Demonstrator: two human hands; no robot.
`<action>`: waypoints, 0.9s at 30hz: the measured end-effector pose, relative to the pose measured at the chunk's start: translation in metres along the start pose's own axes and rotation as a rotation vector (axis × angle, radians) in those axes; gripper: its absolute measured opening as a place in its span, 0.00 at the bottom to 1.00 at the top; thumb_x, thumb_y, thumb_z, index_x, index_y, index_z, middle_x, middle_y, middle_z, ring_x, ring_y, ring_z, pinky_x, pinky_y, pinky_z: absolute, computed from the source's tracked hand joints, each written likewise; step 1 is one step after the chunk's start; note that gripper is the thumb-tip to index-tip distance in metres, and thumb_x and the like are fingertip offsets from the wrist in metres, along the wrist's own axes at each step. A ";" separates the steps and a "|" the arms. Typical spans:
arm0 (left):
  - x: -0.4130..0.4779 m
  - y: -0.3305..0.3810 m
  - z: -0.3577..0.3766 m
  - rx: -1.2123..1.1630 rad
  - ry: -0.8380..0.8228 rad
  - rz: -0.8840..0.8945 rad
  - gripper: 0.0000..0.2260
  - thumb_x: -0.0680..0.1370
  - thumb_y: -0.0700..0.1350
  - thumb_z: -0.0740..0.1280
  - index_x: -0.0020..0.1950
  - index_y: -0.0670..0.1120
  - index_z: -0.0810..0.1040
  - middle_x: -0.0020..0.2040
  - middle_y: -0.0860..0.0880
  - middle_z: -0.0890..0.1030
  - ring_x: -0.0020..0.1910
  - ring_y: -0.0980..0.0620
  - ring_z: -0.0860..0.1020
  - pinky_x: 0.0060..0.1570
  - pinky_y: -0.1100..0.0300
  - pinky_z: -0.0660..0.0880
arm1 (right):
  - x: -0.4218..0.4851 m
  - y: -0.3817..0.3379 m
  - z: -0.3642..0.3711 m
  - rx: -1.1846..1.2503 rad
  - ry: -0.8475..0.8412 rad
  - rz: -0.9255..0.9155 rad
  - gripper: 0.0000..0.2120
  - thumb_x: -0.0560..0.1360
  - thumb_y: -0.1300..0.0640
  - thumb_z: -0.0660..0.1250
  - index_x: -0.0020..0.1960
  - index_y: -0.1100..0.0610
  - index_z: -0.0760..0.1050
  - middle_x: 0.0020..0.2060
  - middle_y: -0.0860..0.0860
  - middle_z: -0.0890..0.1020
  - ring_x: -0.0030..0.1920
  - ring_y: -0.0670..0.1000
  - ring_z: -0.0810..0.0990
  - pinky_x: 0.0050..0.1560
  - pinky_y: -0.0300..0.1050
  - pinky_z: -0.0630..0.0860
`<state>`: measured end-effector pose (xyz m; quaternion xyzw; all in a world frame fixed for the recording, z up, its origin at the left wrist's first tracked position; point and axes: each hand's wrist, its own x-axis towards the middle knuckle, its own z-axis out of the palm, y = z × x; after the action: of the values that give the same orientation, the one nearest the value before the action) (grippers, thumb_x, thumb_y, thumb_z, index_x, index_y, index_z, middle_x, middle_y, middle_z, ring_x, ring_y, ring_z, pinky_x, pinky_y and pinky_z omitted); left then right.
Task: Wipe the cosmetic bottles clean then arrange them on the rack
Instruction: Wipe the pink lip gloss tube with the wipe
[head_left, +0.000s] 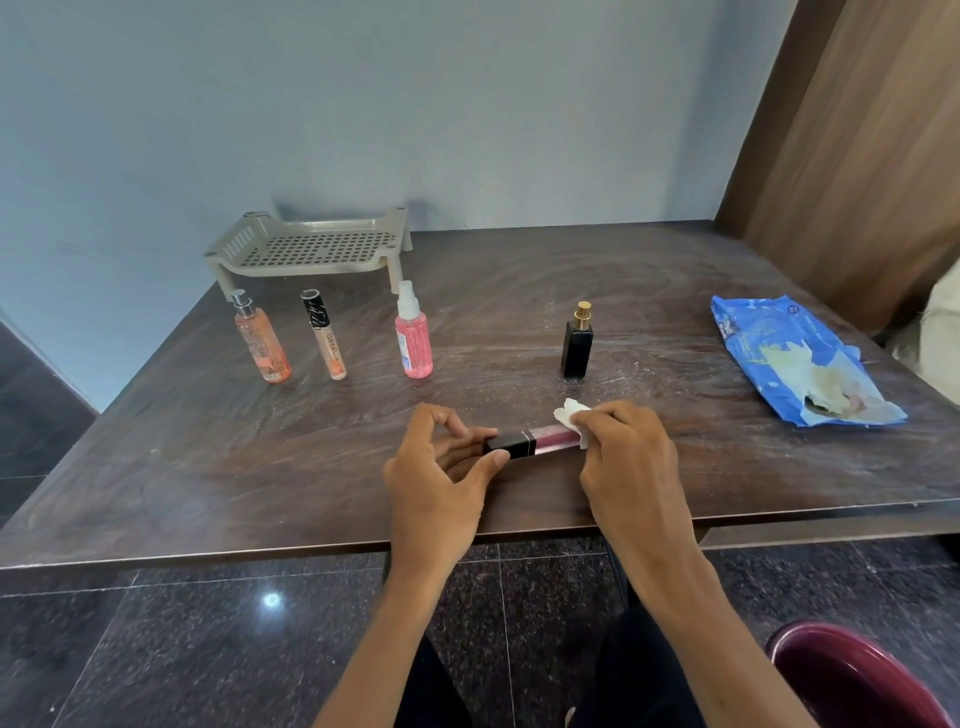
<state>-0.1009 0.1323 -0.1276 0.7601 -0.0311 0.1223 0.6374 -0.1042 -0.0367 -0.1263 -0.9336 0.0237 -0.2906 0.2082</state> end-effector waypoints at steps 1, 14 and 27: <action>-0.001 0.000 0.001 0.034 0.009 0.033 0.18 0.70 0.34 0.78 0.46 0.47 0.70 0.45 0.52 0.87 0.45 0.60 0.86 0.48 0.68 0.80 | -0.002 -0.004 0.000 -0.015 0.000 0.001 0.12 0.68 0.74 0.72 0.49 0.64 0.83 0.42 0.56 0.82 0.44 0.56 0.79 0.39 0.40 0.69; -0.005 -0.002 0.007 0.220 0.042 0.164 0.21 0.71 0.36 0.78 0.41 0.53 0.67 0.42 0.59 0.84 0.45 0.70 0.82 0.43 0.79 0.72 | -0.018 -0.032 0.008 0.145 -0.032 -0.112 0.19 0.63 0.76 0.73 0.51 0.61 0.84 0.43 0.54 0.83 0.45 0.56 0.80 0.42 0.43 0.78; -0.005 -0.006 0.009 0.260 0.064 0.179 0.21 0.72 0.34 0.76 0.38 0.53 0.67 0.37 0.53 0.83 0.37 0.60 0.82 0.34 0.62 0.78 | -0.026 -0.055 0.007 0.106 -0.137 -0.108 0.17 0.66 0.71 0.75 0.53 0.62 0.82 0.47 0.53 0.81 0.49 0.54 0.79 0.41 0.45 0.81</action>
<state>-0.1031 0.1245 -0.1358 0.8261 -0.0624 0.2058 0.5208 -0.1262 0.0203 -0.1229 -0.9390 -0.0561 -0.2376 0.2424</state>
